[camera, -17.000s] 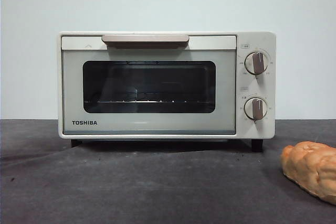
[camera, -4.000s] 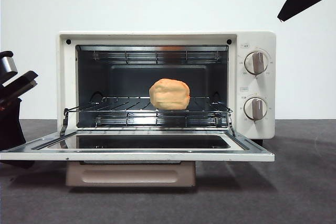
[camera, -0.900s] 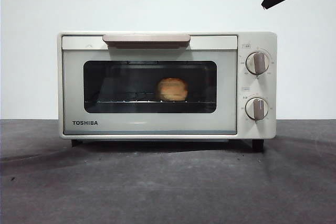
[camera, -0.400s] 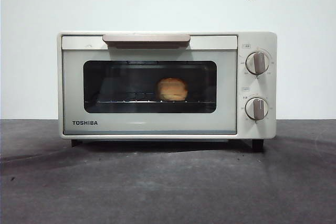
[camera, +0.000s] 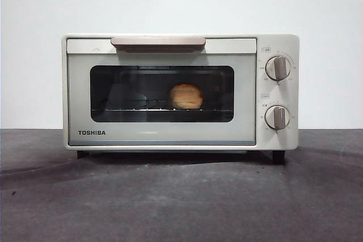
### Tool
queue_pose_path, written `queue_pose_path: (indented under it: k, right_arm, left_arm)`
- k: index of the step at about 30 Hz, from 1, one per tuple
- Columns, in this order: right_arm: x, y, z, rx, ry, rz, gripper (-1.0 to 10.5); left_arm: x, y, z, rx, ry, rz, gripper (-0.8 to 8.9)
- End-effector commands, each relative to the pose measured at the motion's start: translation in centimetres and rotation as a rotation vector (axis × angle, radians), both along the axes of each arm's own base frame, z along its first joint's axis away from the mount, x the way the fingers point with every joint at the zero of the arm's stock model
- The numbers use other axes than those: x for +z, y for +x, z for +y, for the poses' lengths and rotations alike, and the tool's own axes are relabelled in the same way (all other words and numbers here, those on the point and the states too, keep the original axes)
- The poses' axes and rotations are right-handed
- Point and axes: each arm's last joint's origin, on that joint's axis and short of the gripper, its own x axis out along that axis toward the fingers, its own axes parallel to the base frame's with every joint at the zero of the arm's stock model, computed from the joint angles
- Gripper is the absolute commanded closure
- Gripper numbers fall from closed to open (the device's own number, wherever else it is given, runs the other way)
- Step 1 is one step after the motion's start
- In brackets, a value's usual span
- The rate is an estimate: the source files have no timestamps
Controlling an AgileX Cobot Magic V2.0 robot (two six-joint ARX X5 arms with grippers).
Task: The left arm flap open the oven, the right arm pick bread and place it into oven, the left arm flap close the oven
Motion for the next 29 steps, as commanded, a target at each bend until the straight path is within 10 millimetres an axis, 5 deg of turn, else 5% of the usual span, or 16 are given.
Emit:
queue_pose_path:
  k: [1, 8, 18, 23, 29]
  right_arm:
    - [0.4, 0.0, 0.3, 0.004, 0.017, -0.007, 9.4]
    - [0.4, 0.0, 0.3, 0.004, 0.017, -0.007, 9.4]
    - [0.4, 0.0, 0.3, 0.004, 0.017, -0.007, 9.4]
    - [0.4, 0.0, 0.3, 0.004, 0.017, -0.007, 9.4]
    - [0.4, 0.0, 0.3, 0.004, 0.017, -0.007, 9.4]
  left_arm:
    - [0.8, -0.1, 0.0, -0.011, 0.000, -0.035, 7.97]
    - [1.0, -0.7, 0.2, -0.013, -0.002, -0.063, 7.97]
    - [2.6, -2.5, 1.7, 0.119, 0.031, -0.700, 7.95]
    - [-0.2, -2.7, 2.7, 0.348, 0.057, -0.837, 7.94]
    - [-5.8, -2.3, 3.2, 0.472, 0.101, -0.785, 7.94]
